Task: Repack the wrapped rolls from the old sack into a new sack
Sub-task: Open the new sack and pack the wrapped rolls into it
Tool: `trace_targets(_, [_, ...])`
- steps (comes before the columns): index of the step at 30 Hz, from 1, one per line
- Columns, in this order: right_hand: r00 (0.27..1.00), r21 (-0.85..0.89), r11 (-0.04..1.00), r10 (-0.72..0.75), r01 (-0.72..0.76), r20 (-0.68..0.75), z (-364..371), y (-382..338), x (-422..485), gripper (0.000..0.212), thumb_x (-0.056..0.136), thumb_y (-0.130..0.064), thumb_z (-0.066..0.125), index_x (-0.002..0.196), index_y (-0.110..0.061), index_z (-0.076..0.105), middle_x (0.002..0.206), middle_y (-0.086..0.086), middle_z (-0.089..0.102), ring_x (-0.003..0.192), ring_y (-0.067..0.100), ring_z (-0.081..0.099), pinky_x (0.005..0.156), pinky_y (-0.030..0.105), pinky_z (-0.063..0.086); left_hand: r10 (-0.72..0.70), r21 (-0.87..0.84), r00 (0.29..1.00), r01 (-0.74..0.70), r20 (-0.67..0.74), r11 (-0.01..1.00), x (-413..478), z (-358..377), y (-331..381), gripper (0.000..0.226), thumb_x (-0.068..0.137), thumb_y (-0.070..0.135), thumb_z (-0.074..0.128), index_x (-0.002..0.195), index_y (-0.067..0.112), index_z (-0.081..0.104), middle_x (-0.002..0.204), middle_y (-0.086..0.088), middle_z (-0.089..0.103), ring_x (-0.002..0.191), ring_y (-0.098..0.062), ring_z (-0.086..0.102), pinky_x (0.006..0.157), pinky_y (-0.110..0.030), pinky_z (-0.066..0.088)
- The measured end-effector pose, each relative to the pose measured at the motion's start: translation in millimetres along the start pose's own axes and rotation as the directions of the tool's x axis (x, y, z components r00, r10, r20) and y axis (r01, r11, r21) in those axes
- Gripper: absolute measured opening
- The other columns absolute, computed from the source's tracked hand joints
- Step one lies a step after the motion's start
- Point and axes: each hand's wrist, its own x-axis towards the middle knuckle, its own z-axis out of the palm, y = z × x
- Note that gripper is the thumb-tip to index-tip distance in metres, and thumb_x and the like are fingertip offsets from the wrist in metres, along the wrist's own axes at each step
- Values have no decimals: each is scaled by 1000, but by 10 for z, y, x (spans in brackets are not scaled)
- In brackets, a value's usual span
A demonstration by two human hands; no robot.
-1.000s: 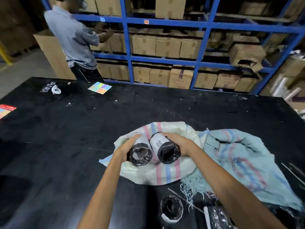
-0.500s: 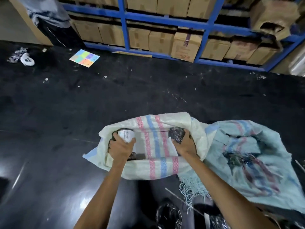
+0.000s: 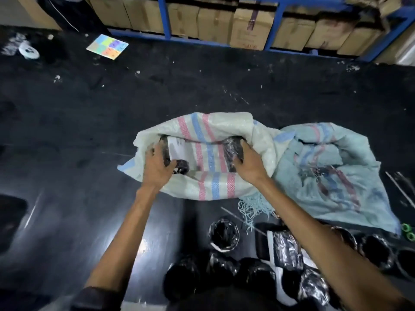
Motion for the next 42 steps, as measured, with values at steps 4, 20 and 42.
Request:
trace_targets(4, [950, 43, 949, -310, 312, -51, -87, -135, -803, 56, 92, -12, 57, 147, -14, 46, 141, 8, 55, 125, 21, 54, 111, 35, 41, 106, 62, 957, -127, 268, 990, -839, -394, -159, 81, 74, -1, 72, 143, 28, 42, 126, -5, 48, 112, -27, 55, 80, -34, 52])
trace_targets(20, [929, 195, 975, -171, 111, 328, 739, 486, -1900, 112, 59, -23, 94, 147, -33, 26, 141, -1, 51, 128, 18, 52, 111, 39, 41, 4, -352, 832, 230, 555, 907, -2800, 146, -813, 87, 60, 16, 96, 134, 25, 52, 124, 9, 69, 117, -8, 64, 108, -36, 47])
trace_targets(42, [817, 809, 138, 193, -571, 544, -137, -260, 117, 62, 71, -53, 82, 125, -28, 63, 126, 10, 67, 116, 31, 63, 99, 55, 51, -200, -704, 782, 620, 591, 347, -186, 95, 935, 62, 87, 51, 71, 134, 12, 60, 123, -15, 70, 115, -32, 67, 107, -51, 46])
